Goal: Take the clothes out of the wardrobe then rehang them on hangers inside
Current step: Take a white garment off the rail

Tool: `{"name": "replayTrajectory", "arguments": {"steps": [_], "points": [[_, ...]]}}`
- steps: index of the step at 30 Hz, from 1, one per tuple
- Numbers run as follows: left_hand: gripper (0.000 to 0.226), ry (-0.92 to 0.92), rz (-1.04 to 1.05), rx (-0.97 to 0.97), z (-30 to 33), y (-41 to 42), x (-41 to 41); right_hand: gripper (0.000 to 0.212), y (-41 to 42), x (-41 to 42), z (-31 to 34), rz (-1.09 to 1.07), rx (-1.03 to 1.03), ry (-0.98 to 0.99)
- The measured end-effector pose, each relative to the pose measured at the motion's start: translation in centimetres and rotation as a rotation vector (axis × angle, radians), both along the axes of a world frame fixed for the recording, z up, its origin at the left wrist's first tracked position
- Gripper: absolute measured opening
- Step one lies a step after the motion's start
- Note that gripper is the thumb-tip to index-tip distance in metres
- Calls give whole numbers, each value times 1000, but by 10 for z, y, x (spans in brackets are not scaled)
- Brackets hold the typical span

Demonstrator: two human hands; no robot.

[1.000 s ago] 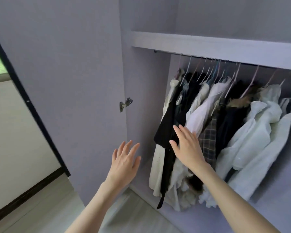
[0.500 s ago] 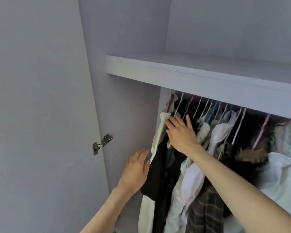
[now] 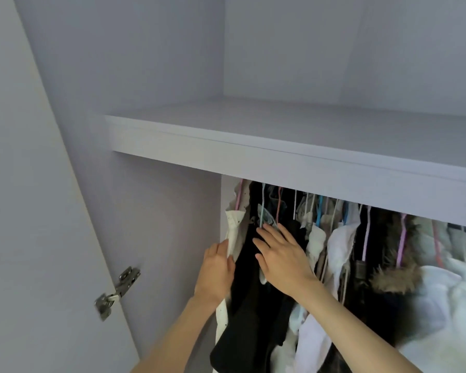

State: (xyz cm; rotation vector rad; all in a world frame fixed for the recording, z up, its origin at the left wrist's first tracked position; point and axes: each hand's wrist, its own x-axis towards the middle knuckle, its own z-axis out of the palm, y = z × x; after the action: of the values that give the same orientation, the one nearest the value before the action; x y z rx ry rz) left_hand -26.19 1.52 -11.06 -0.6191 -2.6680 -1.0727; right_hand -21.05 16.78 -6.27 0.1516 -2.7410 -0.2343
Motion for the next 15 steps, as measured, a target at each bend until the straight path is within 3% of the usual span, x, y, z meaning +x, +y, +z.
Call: {"name": "replayTrajectory", "arguments": {"steps": [10,15], "points": [[26,3,139,164,16,3,-28,51,1,3,-3,-39,-7,-33],[25,101,141,212,26,-7,-35,50,2,1,-5,-38,-10,-4]]}}
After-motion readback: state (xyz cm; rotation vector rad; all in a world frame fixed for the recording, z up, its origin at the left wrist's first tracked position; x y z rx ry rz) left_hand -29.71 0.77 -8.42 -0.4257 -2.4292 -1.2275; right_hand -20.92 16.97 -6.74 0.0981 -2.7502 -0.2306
